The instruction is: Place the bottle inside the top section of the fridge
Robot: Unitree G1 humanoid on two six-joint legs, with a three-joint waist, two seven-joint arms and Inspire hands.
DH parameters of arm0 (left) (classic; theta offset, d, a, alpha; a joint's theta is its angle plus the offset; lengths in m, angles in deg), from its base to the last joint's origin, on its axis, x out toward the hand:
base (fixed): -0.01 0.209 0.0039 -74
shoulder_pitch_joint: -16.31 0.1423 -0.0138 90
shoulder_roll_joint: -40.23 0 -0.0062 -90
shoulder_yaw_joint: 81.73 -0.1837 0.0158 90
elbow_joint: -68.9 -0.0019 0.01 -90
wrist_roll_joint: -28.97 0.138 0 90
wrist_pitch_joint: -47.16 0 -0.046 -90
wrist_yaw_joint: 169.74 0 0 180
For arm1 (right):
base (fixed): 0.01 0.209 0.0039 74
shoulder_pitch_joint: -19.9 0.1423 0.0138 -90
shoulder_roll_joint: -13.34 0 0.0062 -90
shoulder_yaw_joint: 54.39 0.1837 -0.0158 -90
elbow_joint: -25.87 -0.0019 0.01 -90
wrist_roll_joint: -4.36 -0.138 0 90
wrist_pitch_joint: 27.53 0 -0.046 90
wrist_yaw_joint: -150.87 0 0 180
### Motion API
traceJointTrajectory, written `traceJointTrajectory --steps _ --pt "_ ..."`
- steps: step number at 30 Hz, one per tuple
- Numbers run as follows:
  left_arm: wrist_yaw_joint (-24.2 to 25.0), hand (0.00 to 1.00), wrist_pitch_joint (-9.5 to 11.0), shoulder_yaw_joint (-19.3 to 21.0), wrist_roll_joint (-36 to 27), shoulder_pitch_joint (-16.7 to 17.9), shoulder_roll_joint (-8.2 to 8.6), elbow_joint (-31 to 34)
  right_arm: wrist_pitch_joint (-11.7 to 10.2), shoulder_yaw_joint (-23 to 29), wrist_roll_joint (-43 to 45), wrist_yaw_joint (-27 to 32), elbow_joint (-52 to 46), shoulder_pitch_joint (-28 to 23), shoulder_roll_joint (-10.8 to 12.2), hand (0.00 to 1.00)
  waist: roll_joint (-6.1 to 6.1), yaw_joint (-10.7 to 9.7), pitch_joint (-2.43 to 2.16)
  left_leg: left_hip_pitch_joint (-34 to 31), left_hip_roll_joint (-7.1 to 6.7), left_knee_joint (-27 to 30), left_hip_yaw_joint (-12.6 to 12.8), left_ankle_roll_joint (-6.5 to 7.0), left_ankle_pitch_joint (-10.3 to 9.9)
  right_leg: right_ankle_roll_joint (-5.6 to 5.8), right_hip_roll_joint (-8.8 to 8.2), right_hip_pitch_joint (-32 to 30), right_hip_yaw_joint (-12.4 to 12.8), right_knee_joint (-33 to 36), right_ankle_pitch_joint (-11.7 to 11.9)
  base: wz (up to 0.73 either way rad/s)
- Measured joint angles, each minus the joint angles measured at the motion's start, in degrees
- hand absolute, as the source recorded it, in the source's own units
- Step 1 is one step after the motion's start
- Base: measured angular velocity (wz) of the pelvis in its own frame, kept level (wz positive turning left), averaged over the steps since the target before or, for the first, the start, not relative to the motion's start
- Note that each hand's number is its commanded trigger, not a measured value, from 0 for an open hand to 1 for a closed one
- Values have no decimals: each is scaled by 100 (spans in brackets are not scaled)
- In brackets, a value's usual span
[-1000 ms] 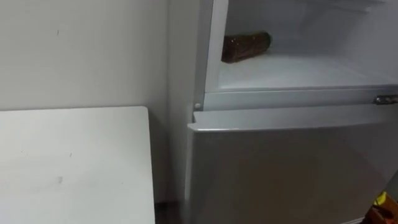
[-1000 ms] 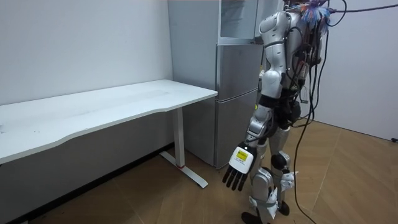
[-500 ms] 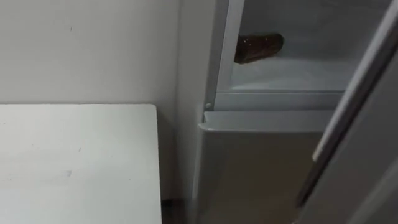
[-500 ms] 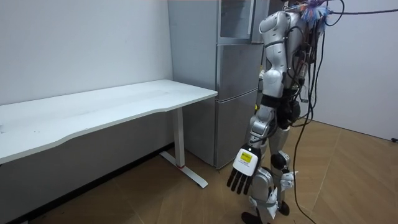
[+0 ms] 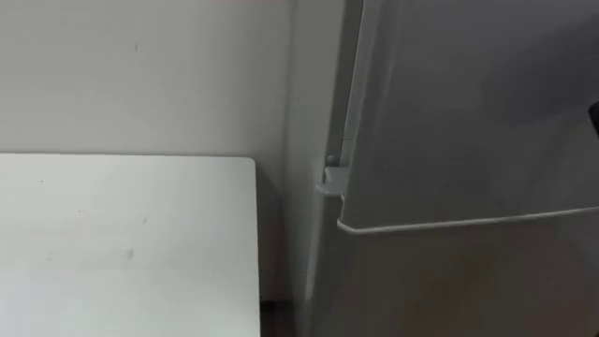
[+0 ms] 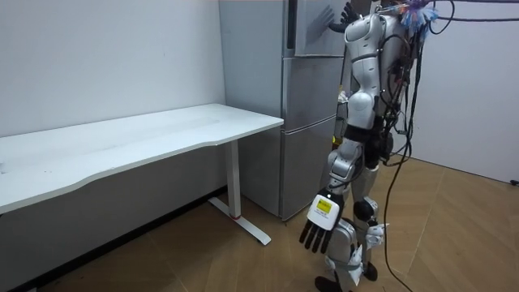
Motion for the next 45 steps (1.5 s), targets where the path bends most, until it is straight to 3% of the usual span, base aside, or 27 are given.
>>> traceJointTrajectory --steps 3,10,16,26,32,35,45 --pt "52 0 -20 0 131 11 -14 12 20 -59 44 32 203 142 -12 0 -51 99 -28 35 -2 19 -5 0 0 0 -5 22 7 4 1 0" --pt "88 0 -30 -15 174 -13 -67 71 50 -266 10 -83 664 499 -16 0 -76 109 -2 88 12 48 -11 0 -1 -17 0 85 -1 10 12 0" --pt "193 0 -113 -16 175 -17 -73 75 58 -292 31 -138 830 600 -16 0 -37 178 17 50 20 55 -20 -7 -19 -33 4 88 -4 16 26 0" --pt "323 0 -244 -121 388 -60 -71 112 -58 -398 70 -141 1102 790 -16 0 38 215 -3 22 17 110 -62 -6 -17 -37 -1 95 -41 21 37 1" --pt "422 0 -384 -136 505 -63 -89 161 -226 -516 45 -184 1902 1213 -19 0 49 211 10 26 5 166 -81 18 0 -37 -24 103 -62 6 84 -2" --pt "506 0 -490 -225 506 -67 -115 273 -225 -479 47 -182 2203 1289 -26 0 -27 198 -15 -37 -21 238 -186 41 18 -20 -58 78 -154 9 92 15" --pt "594 0 -589 -580 501 -67 -250 450 -328 -837 -33 -230 3560 1934 -286 0 -98 234 -7 -85 -60 305 -204 90 119 73 -108 75 -160 6 222 1"
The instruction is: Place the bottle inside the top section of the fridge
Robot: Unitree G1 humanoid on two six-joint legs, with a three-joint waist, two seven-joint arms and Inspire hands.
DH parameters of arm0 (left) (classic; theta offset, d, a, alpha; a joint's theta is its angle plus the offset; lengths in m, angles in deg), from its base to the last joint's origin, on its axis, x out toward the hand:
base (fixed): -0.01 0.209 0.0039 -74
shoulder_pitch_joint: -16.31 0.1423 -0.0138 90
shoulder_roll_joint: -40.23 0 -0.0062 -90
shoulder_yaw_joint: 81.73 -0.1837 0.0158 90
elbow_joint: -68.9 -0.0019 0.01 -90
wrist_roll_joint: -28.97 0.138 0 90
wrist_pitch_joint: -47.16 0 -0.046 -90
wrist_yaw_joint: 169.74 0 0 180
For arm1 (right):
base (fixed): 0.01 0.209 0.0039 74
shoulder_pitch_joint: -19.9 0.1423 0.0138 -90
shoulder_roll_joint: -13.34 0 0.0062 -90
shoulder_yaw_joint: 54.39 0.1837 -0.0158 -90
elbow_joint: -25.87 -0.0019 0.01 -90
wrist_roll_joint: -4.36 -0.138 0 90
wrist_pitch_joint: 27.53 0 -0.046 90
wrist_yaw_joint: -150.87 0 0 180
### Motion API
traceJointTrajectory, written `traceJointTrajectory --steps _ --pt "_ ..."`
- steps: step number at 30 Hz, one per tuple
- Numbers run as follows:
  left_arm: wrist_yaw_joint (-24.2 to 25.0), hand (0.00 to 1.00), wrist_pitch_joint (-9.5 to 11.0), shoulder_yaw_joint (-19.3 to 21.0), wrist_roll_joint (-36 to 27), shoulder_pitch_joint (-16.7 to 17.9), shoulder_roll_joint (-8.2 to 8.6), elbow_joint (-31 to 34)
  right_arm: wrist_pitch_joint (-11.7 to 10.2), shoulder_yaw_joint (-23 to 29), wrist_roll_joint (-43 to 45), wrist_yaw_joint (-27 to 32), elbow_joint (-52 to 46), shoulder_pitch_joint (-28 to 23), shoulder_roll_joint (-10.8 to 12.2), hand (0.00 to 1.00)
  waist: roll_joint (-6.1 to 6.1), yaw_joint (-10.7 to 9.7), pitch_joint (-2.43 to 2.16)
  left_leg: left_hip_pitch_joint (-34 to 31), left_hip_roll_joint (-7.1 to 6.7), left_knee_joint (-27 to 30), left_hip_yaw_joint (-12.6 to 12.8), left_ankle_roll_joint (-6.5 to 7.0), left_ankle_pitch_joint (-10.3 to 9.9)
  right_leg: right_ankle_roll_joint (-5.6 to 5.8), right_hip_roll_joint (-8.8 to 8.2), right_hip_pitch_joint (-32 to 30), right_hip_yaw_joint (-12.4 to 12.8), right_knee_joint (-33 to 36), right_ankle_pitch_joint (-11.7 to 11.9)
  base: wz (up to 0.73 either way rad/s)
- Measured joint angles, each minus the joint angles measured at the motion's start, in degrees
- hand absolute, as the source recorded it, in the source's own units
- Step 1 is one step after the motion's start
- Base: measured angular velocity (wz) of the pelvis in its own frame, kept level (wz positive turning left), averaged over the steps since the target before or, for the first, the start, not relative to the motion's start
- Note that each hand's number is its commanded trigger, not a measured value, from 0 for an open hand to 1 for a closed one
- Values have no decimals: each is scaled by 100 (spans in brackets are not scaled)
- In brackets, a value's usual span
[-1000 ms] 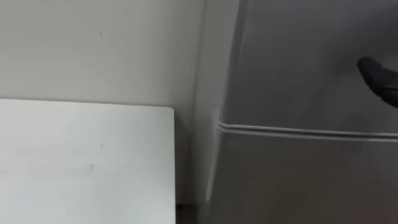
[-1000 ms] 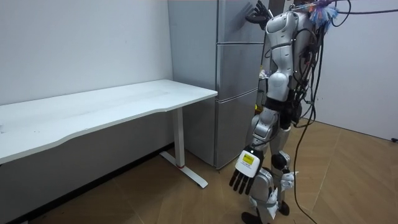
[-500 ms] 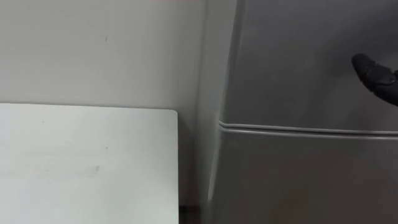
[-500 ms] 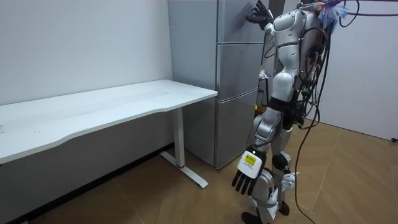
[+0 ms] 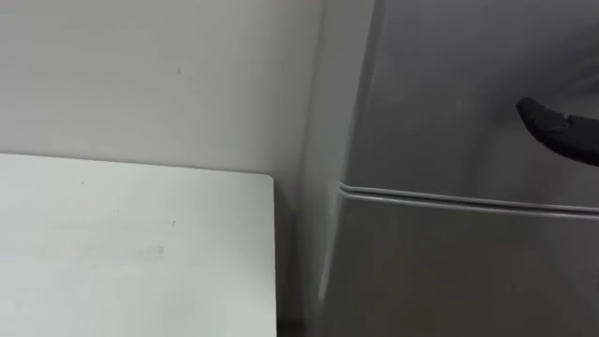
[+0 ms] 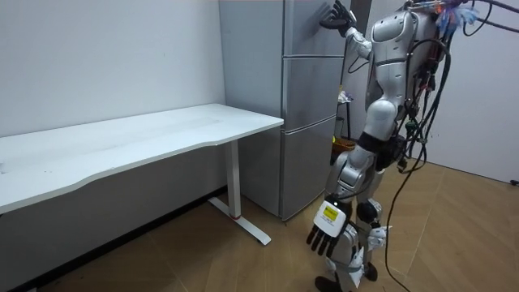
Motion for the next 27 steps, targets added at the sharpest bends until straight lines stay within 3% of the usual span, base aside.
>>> traceJointTrajectory --steps 3,6,9,13,15,17,21,27 --pt "6 0 -6 -56 0 8 -53 4 56 17 -142 -3 146 106 -6 0 -20 6 -20 -37 -23 0 -38 23 46 -9 -19 -19 -4 0 25 7" --pt "11 0 -6 -51 5 63 -95 53 146 57 -290 26 128 106 -33 0 -33 3 -69 -31 -39 2 -72 33 58 26 -27 -4 -17 -4 51 6" --pt "25 0 -1 -30 7 99 -87 52 178 126 -680 31 -5 88 -33 0 -17 -9 -78 -30 -51 1 -88 68 79 -2 -27 21 -22 -15 81 2" --pt "29 0 7 12 -1 126 -63 61 262 237 -1005 39 -365 15 -34 0 57 -43 -75 -51 -53 -1 -112 69 78 2 -19 16 -12 -40 76 3" --pt "25 0 9 71 0 132 -47 133 343 283 -1008 41 -584 -21 -33 0 79 -139 -102 -92 -48 -3 -130 68 78 27 -3 5 -24 -104 80 6" --pt "-27 0 7 243 -9 189 -5 137 420 285 -1018 63 -763 -22 -34 0 136 -192 -111 -79 -45 -11 -120 65 77 -19 3 20 -21 -103 107 0" --pt "-100 0 26 253 -10 262 -3 193 429 295 -1112 91 -897 -79 -105 0 165 -332 -96 1 -47 -103 -108 56 71 -28 6 108 -35 -116 98 0" --pt "-167 0 261 276 -13 290 30 209 432 980 -1560 207 -1003 -252 -274 0 141 -437 -74 -1 -52 -164 -125 42 50 -22 20 119 -61 -206 71 1"
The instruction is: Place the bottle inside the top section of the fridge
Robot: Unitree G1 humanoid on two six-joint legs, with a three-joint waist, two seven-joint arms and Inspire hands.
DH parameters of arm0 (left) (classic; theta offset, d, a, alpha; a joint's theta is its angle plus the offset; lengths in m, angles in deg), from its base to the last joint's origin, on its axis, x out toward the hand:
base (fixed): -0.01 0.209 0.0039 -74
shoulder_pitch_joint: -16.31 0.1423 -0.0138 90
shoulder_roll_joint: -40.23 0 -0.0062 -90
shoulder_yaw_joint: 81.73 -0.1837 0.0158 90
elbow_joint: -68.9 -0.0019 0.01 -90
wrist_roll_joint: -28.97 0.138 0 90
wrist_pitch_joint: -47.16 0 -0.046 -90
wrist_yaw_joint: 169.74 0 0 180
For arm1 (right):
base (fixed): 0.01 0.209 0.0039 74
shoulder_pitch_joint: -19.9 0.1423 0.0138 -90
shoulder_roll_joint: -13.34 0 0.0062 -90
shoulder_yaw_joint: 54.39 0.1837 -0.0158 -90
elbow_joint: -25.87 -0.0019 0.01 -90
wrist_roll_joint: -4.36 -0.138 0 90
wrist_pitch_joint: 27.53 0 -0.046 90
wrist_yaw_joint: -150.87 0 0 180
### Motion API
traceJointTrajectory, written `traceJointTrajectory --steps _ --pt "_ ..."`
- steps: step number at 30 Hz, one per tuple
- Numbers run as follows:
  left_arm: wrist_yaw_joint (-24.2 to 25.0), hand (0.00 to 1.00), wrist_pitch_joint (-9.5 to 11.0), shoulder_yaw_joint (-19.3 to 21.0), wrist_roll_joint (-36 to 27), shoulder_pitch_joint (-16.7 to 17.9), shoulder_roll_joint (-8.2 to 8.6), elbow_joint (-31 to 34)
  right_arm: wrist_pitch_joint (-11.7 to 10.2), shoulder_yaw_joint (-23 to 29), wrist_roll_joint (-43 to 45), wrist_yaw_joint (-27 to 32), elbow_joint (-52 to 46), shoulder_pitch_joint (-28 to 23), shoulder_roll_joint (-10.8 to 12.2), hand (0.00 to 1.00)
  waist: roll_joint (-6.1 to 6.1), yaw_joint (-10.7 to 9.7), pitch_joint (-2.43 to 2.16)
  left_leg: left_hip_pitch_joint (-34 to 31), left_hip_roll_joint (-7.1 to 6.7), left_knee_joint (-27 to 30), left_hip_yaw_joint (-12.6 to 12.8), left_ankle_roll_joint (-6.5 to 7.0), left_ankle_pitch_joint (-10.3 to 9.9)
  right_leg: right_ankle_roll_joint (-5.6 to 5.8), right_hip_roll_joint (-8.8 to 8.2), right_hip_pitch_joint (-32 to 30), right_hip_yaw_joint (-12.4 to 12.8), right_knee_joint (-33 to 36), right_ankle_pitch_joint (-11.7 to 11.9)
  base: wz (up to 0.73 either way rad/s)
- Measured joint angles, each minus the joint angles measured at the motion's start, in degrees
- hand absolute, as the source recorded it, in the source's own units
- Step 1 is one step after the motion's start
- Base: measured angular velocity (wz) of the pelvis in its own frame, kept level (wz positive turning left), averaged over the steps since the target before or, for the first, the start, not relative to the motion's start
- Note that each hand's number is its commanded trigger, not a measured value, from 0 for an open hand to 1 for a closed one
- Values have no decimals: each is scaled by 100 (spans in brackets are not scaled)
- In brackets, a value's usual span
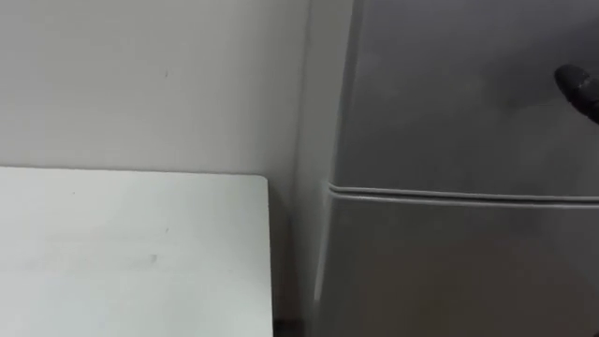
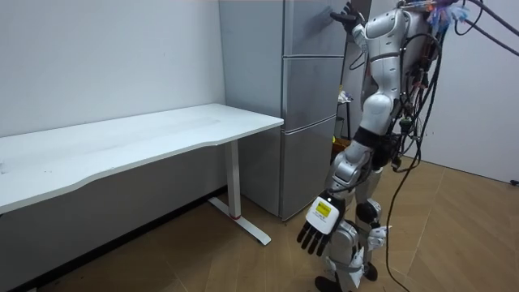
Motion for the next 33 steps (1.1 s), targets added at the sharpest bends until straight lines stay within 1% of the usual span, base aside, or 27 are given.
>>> traceJointTrajectory --steps 2,4,6,7,9,12,14,17,18,20,21,23,25,26,27,28,29,30,32,33 --pt "-7 0 3 220 2 7 64 -3 1 251 -77 73 3 -238 -161 0 -31 -29 14 15 -4 -46 9 -7 -5 3 0 -12 -4 -6 -24 2" --pt "-13 0 2 325 1 32 90 -3 5 444 -87 99 4 -453 -205 0 -56 -41 30 11 -2 -79 10 -14 -8 4 3 -18 -9 -7 -36 0" --pt "-25 0 2 340 -3 70 118 -1 10 569 -214 158 4 -631 -206 0 -58 -68 29 19 1 -108 12 -19 -12 12 4 -29 -17 -7 -42 0" --pt "-37 0 3 340 5 71 128 3 23 632 -234 240 6 -723 -206 0 -59 -127 29 21 1 -119 13 -21 -14 15 6 -34 -15 -7 -44 0" --pt "-133 0 5 346 8 73 144 2 69 668 -238 370 8 -796 -206 0 -58 -188 30 22 2 -145 17 -21 -14 19 9 -41 -15 -7 -46 0" --pt "-236 0 33 356 9 68 138 38 73 780 -232 551 29 -823 -206 0 -62 -296 31 16 8 -155 15 -25 -17 19 13 -60 -7 -5 -46 0" --pt "-259 0 84 356 -7 70 122 52 68 919 -233 669 43 -969 -213 0 -82 -323 34 18 10 -156 11 -24 -17 19 15 -51 7 -1 -46 0" --pt "-288 0 98 368 -61 72 119 53 70 1107 -240 854 418 -1172 -214 0 -125 -355 33 33 13 -148 7 -23 -37 19 18 -35 32 -1 -46 -1" --pt "-287 0 100 368 -62 72 119 75 69 1201 -253 959 529 -1285 -213 0 -131 -372 34 19 21 -115 6 -23 -56 19 18 -34 5 -1 -46 0" --pt "-287 0 99 362 -63 110 118 236 50 1396 -452 1108 663 -1679 -213 0 -121 -369 36 -15 21 -82 1 -19 -99 22 15 -36 -3 0 -48 0" --pt "-287 0 97 362 -60 106 119 236 51 1408 -474 1147 747 -1751 -208 0 -109 -372 33 -15 20 -73 0 -18 -107 23 15 -34 4 0 -49 -5" --pt "-293 0 96 362 -83 86 128 248 53 1483 -669 1244 873 -2059 -181 0 -71 -372 21 7 17 -82 5 -13 -109 29 8 -20 53 0 -52 -4" --pt "-404 0 90 325 -161 78 139 252 55 1501 -1001 1402 950 -2360 -103 0 -23 -387 36 15 1 -88 33 -9 -108 35 3 -22 66 3 -56 -6" --pt "-420 0 89 303 -188 77 138 252 55 1502 -1021 1445 961 -2406 -62 0 -11 -405 39 16 0 -88 37 -9 -109 36 2 -22 69 2 -57 -4" --pt "-468 0 88 274 -285 54 139 246 53 1502 -1109 1501 983 -2573 5 0 25 -422 28 16 -3 -88 41 -8 -109 36 2 -22 67 0 -57 0" --pt "-488 0 80 252 -369 32 138 246 53 1500 -1160 1558 986 -2777 123 0 48 -426 17 16 -3 -89 40 -9 -109 40 3 -24 61 1 -66 0" --pt "-498 0 78 229 -431 26 137 246 58 1500 -1172 1600 986 -2860 193 0 53 -425 17 15 -7 -89 40 -9 -109 36 0 -26 64 2 -82 0" --pt "-499 0 63 188 -564 18 137 246 62 1501 -1307 1700 987 -3004 329 0 73 -436 16 16 -10 -89 39 -10 -108 34 -1 -26 66 2 -98 0" --pt "-501 0 -9 170 -649 10 138 279 71 1498 -1533 1768 1059 -3199 515 0 97 -450 20 20 -11 -95 38 -13 -107 32 1 -19 66 0 -116 2" --pt "-502 0 -39 145 -707 -3 139 278 69 1492 -1611 1818 1168 -3271 671 0 103 -452 25 27 -10 -98 41 -13 -107 30 3 -17 65 2 -125 0"
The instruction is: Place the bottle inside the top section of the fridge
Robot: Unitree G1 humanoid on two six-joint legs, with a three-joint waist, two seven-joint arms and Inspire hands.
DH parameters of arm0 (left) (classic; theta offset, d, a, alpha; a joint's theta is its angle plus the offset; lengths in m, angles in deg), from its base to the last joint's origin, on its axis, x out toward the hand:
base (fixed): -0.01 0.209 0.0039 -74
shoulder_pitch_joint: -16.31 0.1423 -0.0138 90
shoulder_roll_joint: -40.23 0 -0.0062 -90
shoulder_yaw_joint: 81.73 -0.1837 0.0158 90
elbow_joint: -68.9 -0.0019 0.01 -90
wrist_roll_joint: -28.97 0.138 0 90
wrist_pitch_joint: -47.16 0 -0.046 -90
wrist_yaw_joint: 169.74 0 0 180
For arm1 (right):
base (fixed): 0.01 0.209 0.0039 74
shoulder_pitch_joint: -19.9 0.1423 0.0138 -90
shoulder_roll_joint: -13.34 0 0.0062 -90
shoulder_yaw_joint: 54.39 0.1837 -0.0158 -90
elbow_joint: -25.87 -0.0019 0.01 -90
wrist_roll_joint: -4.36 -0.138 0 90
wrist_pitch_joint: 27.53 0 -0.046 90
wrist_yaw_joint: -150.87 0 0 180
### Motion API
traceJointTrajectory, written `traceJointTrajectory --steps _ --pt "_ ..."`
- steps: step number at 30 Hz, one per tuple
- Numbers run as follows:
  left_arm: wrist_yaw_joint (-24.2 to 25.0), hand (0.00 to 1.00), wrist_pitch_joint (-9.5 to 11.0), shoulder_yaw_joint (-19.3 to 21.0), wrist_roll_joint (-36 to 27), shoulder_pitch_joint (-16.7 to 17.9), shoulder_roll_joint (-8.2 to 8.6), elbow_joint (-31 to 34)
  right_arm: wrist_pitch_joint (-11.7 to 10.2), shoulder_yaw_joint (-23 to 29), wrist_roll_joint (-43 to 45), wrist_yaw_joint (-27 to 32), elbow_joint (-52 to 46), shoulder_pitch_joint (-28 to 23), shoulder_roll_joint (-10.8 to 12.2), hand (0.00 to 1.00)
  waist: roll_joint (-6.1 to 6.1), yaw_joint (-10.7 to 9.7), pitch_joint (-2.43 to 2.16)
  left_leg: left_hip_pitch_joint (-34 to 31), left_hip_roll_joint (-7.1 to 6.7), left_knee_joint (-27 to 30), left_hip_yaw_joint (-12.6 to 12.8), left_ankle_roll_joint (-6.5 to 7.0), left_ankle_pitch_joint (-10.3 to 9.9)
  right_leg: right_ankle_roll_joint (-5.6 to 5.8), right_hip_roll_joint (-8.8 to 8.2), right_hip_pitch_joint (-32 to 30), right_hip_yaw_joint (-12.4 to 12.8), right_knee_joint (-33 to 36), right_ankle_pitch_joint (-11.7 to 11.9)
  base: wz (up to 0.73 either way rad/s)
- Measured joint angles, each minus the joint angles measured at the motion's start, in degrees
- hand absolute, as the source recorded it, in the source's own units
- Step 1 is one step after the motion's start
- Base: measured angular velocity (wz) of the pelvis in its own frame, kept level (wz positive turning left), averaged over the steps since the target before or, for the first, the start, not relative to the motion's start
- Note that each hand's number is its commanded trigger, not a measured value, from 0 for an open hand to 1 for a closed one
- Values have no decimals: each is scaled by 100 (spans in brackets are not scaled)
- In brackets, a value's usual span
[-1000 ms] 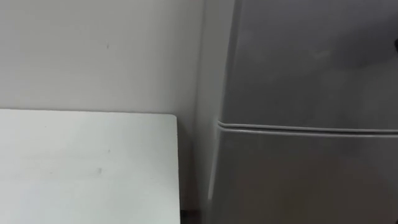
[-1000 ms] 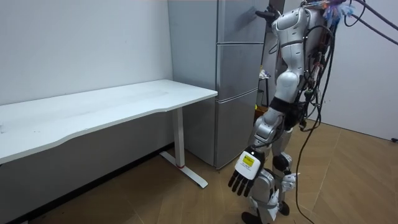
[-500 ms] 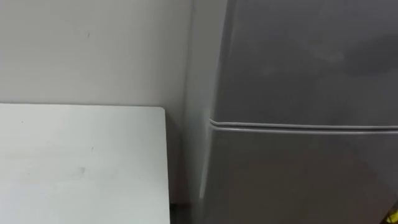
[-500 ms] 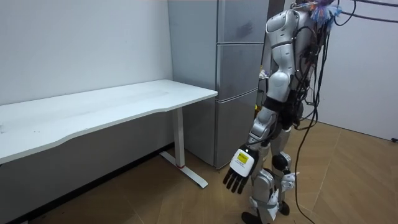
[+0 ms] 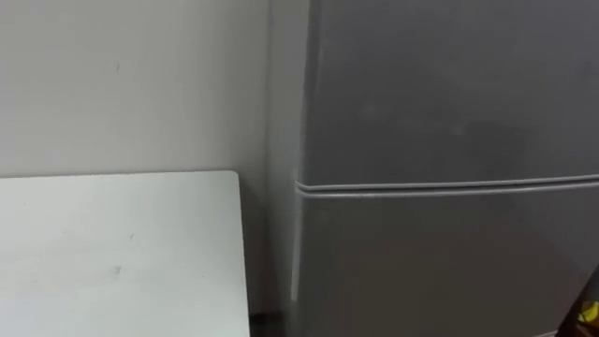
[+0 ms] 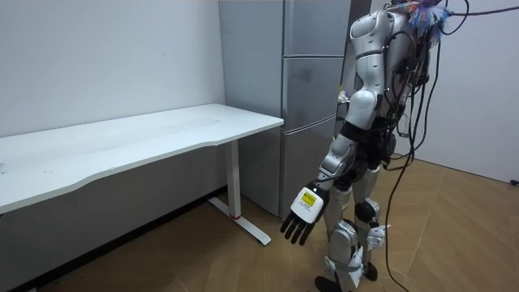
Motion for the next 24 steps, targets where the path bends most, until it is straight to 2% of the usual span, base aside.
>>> traceJointTrajectory --steps 2,5,7,10,12,14,17,20,24 --pt "7 0 0 -136 -71 -29 14 17 -3 -8 -249 58 236 -101 295 0 56 -6 16 6 1 3 22 0 -1 3 2 -22 25 -1 -3 -4" --pt "17 0 13 -141 -71 -48 24 83 -47 -31 -341 47 463 -220 540 0 125 19 30 -8 -2 -8 46 0 -2 8 0 -44 37 -5 -10 -3" --pt "-7 0 50 -125 -72 -88 24 119 -154 -276 -329 38 812 -482 741 0 158 74 28 5 -3 -40 48 -1 -2 7 -8 -46 15 2 -34 0" --pt "-26 0 58 -235 -104 -156 44 129 -164 -709 -342 -52 1358 -670 1026 0 190 100 32 6 0 -50 51 -9 -7 13 -3 -41 18 -1 -45 0" --pt "-26 0 97 -273 -105 -195 91 118 -161 -1065 -200 -251 2036 -671 1065 0 221 96 32 17 2 -47 51 -9 -33 19 -2 -33 18 1 -52 0" --pt "-26 0 170 -272 -101 -214 175 63 -113 -1294 46 -460 2666 -681 1214 0 282 149 33 69 4 -52 68 -8 -70 27 -1 -9 45 11 -66 -8" --pt "-23 0 172 -287 -73 -257 242 -64 -102 -1529 299 -799 3364 -681 1249 0 348 143 30 95 -6 -52 69 -2 -85 41 -4 12 115 10 -77 -5" --pt "1 0 174 -281 -74 -262 246 -80 4 -1649 287 -1341 3988 -696 1350 0 346 150 29 93 -3 -58 70 -2 -85 40 -3 5 106 8 -82 0" --pt "70 0 179 -289 -55 -270 289 -232 194 -2120 574 -2251 4735 -655 1446 0 313 155 25 105 -6 -58 82 -3 -85 36 1 12 150 8 -97 -1"
